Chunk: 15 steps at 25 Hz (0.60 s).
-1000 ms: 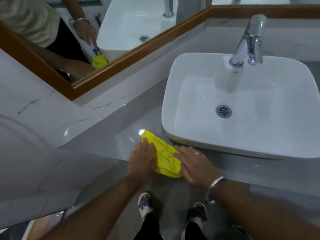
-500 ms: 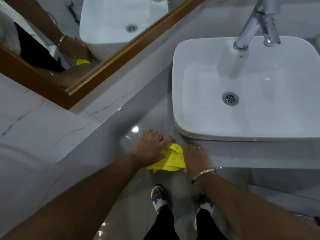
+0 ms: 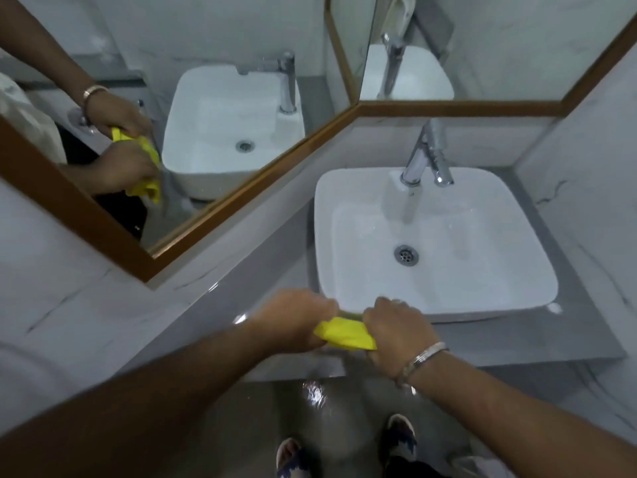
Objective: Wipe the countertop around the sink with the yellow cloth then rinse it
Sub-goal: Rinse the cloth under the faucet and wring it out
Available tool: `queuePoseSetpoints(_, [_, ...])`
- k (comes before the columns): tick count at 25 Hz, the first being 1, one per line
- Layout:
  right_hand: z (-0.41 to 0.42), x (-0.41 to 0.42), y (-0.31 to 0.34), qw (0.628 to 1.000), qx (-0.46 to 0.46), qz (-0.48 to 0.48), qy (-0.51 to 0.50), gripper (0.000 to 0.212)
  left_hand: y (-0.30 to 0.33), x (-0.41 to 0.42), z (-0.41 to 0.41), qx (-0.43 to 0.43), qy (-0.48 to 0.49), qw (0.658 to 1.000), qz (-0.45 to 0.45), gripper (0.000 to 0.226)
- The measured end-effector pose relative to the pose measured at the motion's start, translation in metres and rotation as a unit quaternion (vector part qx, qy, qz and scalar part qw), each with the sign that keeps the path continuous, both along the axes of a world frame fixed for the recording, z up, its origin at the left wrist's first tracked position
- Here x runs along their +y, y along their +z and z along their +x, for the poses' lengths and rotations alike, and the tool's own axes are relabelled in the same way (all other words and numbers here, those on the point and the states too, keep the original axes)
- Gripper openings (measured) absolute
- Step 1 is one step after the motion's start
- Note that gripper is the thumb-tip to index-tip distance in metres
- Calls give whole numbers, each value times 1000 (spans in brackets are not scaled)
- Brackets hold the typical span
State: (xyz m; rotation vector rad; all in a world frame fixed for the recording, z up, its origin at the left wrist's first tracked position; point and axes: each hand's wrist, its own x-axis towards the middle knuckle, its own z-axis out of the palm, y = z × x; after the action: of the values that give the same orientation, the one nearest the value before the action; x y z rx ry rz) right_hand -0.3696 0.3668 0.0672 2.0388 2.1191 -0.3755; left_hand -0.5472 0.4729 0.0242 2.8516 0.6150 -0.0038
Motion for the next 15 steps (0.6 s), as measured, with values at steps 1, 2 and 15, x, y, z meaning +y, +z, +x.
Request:
queuePoseSetpoints(1, [15,7,20,1000,7,25,1,30,28,11,15,-16,-7,1000,-6,30])
queuePoseSetpoints(2, [32,17,36,999,37,36,-13,31,52,22,31,-35,-9,999,-19,27])
queuePoseSetpoints(15, [254,110,66,759,533,-297,-226,24,89,53,228,-154,151,971,-101,47])
